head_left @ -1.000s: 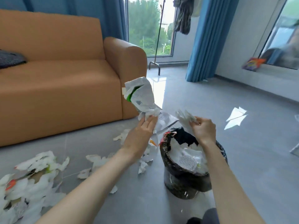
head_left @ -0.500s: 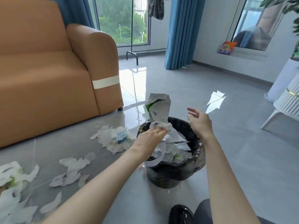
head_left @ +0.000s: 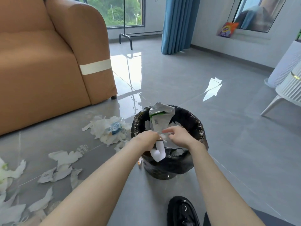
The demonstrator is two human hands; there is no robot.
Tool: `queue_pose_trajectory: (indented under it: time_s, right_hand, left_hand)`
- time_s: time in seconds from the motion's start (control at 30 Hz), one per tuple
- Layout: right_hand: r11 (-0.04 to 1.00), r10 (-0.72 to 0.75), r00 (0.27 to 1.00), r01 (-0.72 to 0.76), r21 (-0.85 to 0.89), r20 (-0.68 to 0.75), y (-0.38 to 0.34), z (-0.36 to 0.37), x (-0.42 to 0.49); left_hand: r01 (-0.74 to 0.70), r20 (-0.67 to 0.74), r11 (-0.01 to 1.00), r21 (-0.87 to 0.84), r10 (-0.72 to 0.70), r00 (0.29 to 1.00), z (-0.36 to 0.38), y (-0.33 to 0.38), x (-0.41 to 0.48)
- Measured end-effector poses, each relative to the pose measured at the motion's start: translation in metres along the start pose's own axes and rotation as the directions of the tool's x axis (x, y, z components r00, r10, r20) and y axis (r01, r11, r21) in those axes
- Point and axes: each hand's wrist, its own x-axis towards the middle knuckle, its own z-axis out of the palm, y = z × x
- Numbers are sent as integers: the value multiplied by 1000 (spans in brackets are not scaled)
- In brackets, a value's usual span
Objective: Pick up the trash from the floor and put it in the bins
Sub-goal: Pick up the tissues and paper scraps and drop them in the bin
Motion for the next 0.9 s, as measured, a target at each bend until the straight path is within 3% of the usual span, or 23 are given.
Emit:
queue_pose_trajectory:
  time_s: [0.07,0.13,0.2,0.27,0.37,0.47,0.57,0.67,0.9]
  right_hand:
    - [1000,-2,999,0,-30,-53,6,0,7]
    - [999,-31,976,32,0,-218,8,-5,15]
    - [994,-105,907,109,-14,-408,3,-11,23]
    - [978,-210,837,181,-105,-505,-7,-14,30]
    - [946,-302,894,238,-219,-332,-16,-10,44]
    - [955,-244,964,220,-197,-104,-11,-1,53]
    - [977,-182,980,171,-127,-83,-2,3,54]
    - [969,-122,992,121,-217,9,3,9,52]
    - [968,-19,974,74,-239,226,-7,22,41]
  left_hand:
    - [14,22,1000,-9,-14,1000,2,-1,7]
    - [28,25,1000,-1,-28,999,3,-1,12]
    - [28,60,1000,10,-29,998,5,1,16]
    - [19,119,1000,17,-21,993,7,2,21]
    - [16,178,999,28,-21,984,8,3,24]
    - [13,186,998,62,-24,982,6,3,20]
    - [-5,102,987,160,-11,995,6,-2,16]
    - [15,-7,975,220,-14,1000,7,-7,12]
    - [84,-170,988,130,-61,983,-6,-15,-9]
